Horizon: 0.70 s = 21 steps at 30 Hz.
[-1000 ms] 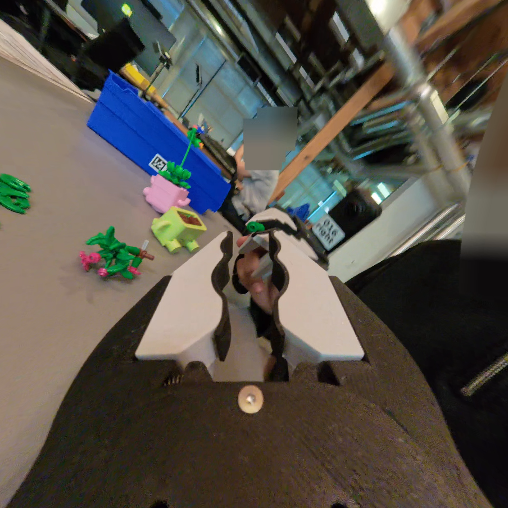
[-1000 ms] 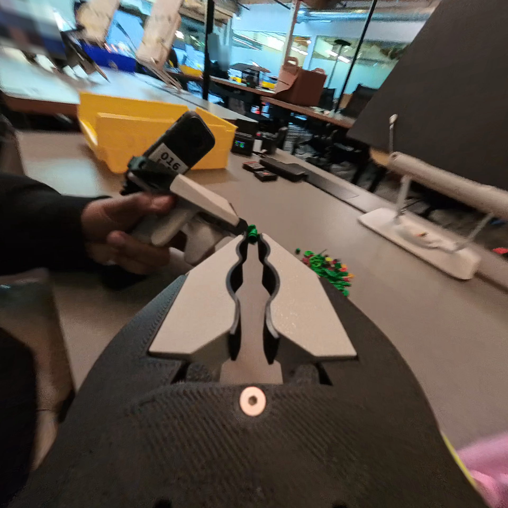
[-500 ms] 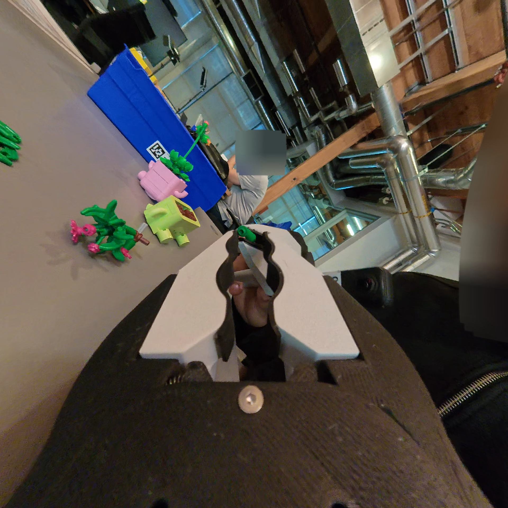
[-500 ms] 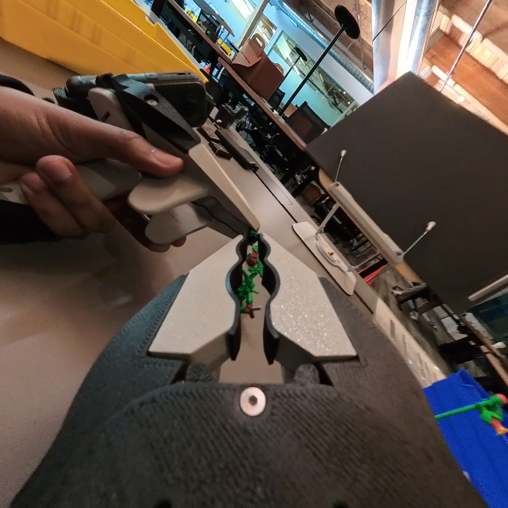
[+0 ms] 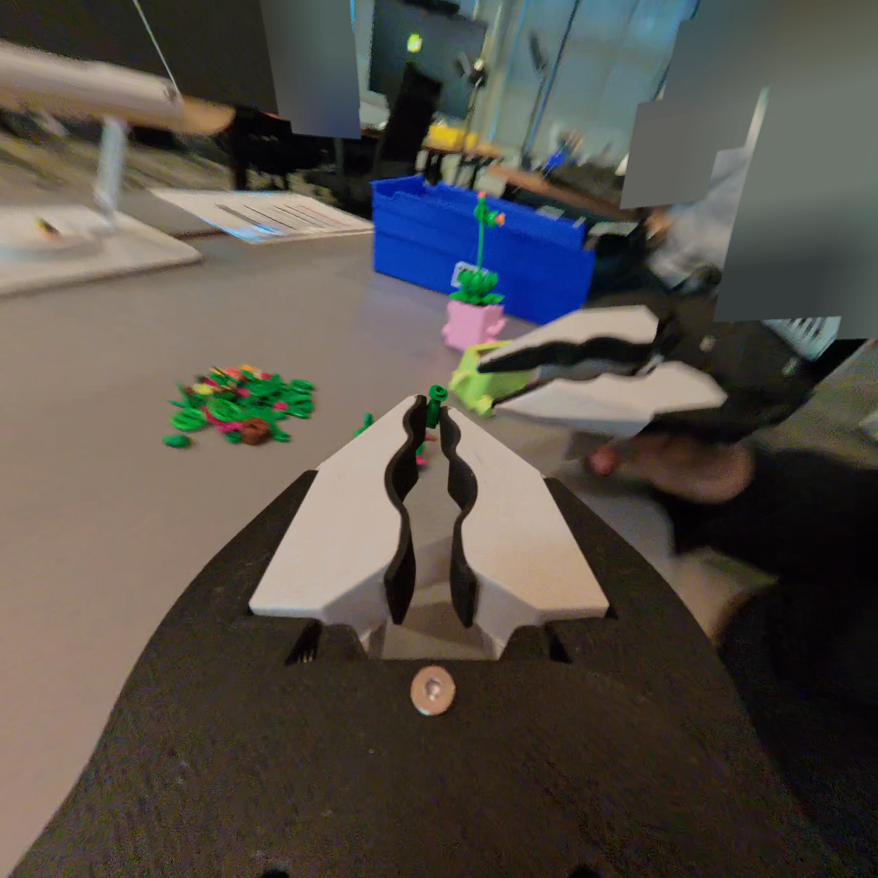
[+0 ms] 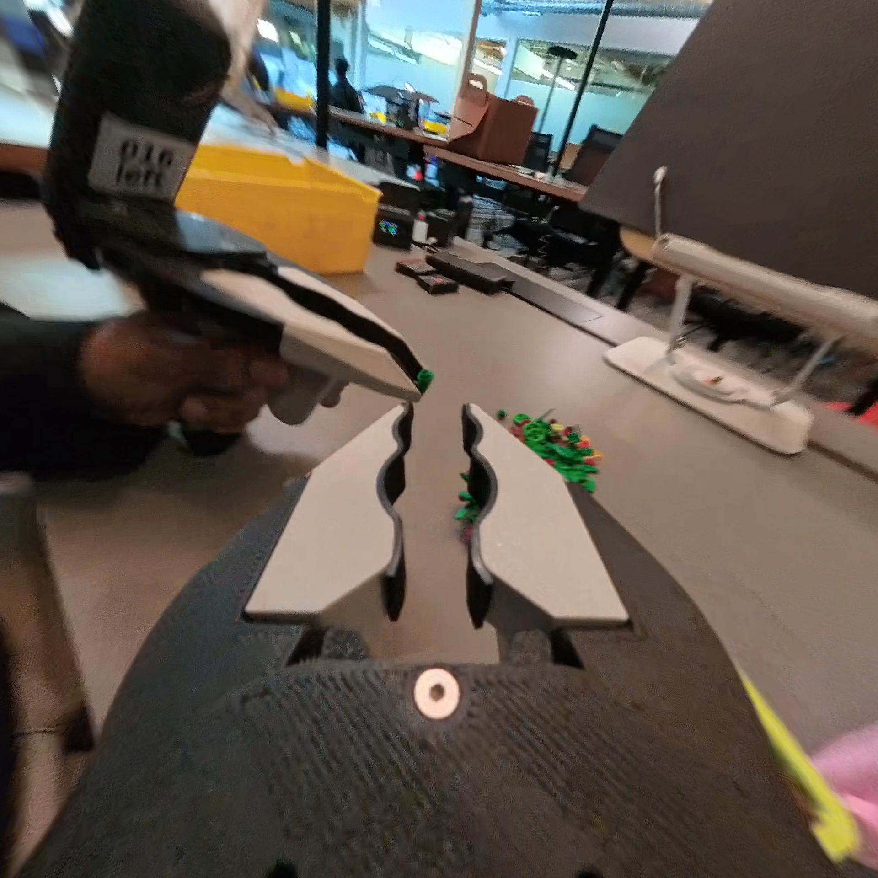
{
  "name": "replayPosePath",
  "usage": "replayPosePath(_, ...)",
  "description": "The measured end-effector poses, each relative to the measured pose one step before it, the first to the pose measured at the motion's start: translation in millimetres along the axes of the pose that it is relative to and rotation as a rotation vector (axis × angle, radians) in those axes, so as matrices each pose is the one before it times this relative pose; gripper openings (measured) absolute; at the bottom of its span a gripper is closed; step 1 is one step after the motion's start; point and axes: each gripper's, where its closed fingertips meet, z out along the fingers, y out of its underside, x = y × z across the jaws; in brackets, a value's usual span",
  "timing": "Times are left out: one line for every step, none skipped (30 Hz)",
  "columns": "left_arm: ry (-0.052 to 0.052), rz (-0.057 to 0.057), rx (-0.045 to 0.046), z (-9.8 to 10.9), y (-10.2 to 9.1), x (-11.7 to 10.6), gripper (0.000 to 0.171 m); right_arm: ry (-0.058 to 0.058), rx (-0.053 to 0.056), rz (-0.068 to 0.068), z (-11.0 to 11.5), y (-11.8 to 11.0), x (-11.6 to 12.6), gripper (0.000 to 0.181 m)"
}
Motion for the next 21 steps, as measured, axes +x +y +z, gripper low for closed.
replayPosePath(-0.0454,0.1203,-0.01897,-0.05,1.07,0.7,0.0,-0.0392,0.0204,0.0895,-0.67,-2.23,-0.38,0.023)
replayPosePath(-0.0505,0.1024,-0.01494,0.19,1.47,-0.43,0.0,-0.0412,0.0221,0.0902,-0.51,-2.3,-0.98,0.026)
replayPosePath(-0.025,0.0765,-0.00767,0.46,1.26,2.25,0.0,-0.0379,0.0192,0.0834,-0.53,-1.93,-0.7,0.029)
replayPosePath(-0.0069,0.0495,-0.00822,0.82,1.09,3.77,0.0,-0.0307,0.012,0.0661,-0.51,-1.04,-0.23,0.031)
replayPosePath(-0.0045,0.0346,-0.00634,1.0,0.62,3.34,0.0,-0.0175,0.002,0.0421,-0.3,0.27,0.68,0.031)
replayPosePath(-0.0026,0.0246,0.00095,0.56,-0.36,2.88,0.0,-0.0059,-0.0082,0.0173,-0.01,1.72,1.15,0.03)
replayPosePath(-0.0029,0.0228,0.00324,0.07,-0.71,2.15,0.0,-0.0022,-0.0147,-0.0017,0.42,2.48,0.3,0.027)
replayPosePath(-0.0111,0.0296,0.00253,-0.34,-0.61,0.72,0.0,-0.0013,-0.0173,-0.0096,1.0,2.67,-0.8,0.025)
replayPosePath(-0.0129,0.0371,0.00069,-0.33,-0.45,0.33,0.0,-0.0028,-0.0159,-0.0101,1.44,2.2,-1.74,0.024)
replayPosePath(-0.0073,0.0354,0.00018,-0.3,-0.44,1.2,0.0,-0.0052,-0.0108,-0.0074,1.24,1.56,-2.02,0.021)
replayPosePath(-0.0113,0.0284,0.00249,-0.44,-0.57,0.56,0.0,-0.0039,-0.0035,-0.0019,0.91,0.62,-1.55,0.019)
replayPosePath(-0.0052,0.0214,0.00502,-0.26,-0.57,1.0,0.0,-0.0028,0.0001,0.0042,0.23,0.16,-0.67,0.017)
replayPosePath(-0.0033,0.0098,0.00371,-0.17,-0.61,0.81,0.0,-0.0097,-0.0012,0.0078,-0.13,0.21,-0.87,0.013)
replayPosePath(-0.0028,0.0106,0.00173,0.09,-0.17,0.5,0.0,-0.014,-0.0014,0.0096,-0.16,0.19,-1.32,0.009)
replayPosePath(0.0023,0.0086,0.00496,-0.42,-0.66,0.95,0.0,-0.0066,-0.0004,0.0092,-0.07,0.22,-0.12,0.005)
replayPosePath(0.0004,0.0049,0.01027,-0.69,-1.44,0.74,0.0,-0.0062,0.0018,0.0062,-0.26,-0.29,-0.29,0.005)
replayPosePath(-0.0023,0.0072,0.00823,-0.48,-0.94,0.29,0.0,-0.0089,0.0035,0.0086,-0.24,-0.45,-0.72,0.005)
replayPosePath(-0.0002,0.005,0.00681,-0.38,-0.34,0.24,0.0,-0.0087,0.0022,0.0143,-0.22,-0.24,-0.37,0.005)
replayPosePath(0.0052,-0.0039,0.01058,-0.27,-0.6,0.6,0.001,-0.0115,0.0028,0.0164,-0.4,-0.33,-0.4,0.004)
replayPosePath(0.0167,-0.0203,0.02001,-0.56,-1.76,1.68,0.001,-0.0135,0.0069,0.0151,-0.98,-1.2,-0.46,0.004)
replayPosePath(0.0249,-0.04,0.02204,-0.59,-2.74,1.38,0.004,-0.0129,0.0104,0.0127,-1.47,-1.76,-0.28,0.004)
